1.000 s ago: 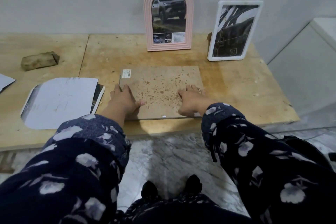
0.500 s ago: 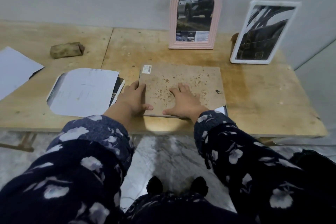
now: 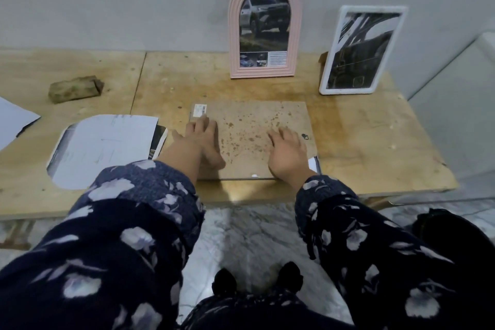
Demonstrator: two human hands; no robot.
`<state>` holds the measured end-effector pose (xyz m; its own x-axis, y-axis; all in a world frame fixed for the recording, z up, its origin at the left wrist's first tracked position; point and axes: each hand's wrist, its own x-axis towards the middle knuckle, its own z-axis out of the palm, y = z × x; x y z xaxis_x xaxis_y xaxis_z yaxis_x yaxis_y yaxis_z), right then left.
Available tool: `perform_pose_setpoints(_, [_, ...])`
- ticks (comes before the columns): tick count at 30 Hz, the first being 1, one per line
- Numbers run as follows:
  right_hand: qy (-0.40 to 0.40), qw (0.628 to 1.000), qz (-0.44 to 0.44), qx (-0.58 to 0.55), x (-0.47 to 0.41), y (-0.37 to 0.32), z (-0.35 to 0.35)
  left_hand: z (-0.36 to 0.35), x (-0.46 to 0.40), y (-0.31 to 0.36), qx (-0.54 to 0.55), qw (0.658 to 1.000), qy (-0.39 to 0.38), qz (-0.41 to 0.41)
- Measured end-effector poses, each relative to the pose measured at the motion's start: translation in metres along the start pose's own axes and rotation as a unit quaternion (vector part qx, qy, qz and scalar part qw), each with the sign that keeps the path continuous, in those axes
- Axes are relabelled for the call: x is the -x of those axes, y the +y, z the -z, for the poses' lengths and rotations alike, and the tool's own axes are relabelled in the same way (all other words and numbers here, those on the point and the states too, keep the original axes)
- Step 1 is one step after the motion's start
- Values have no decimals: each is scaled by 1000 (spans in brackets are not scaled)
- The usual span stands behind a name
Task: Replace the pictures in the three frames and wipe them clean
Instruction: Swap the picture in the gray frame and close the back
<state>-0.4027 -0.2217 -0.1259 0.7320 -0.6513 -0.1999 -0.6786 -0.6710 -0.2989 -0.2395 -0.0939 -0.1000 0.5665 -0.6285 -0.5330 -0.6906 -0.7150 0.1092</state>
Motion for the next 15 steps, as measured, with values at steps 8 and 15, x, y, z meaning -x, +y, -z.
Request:
perform_pose_setpoints(8, [14,982,-186,17,15,57,17,-19,-18,86,-19,990,49,-131])
perform_pose_setpoints(15, [8,994,-99,40,26,78,1,-31,-25,134,-65,983,30,-171])
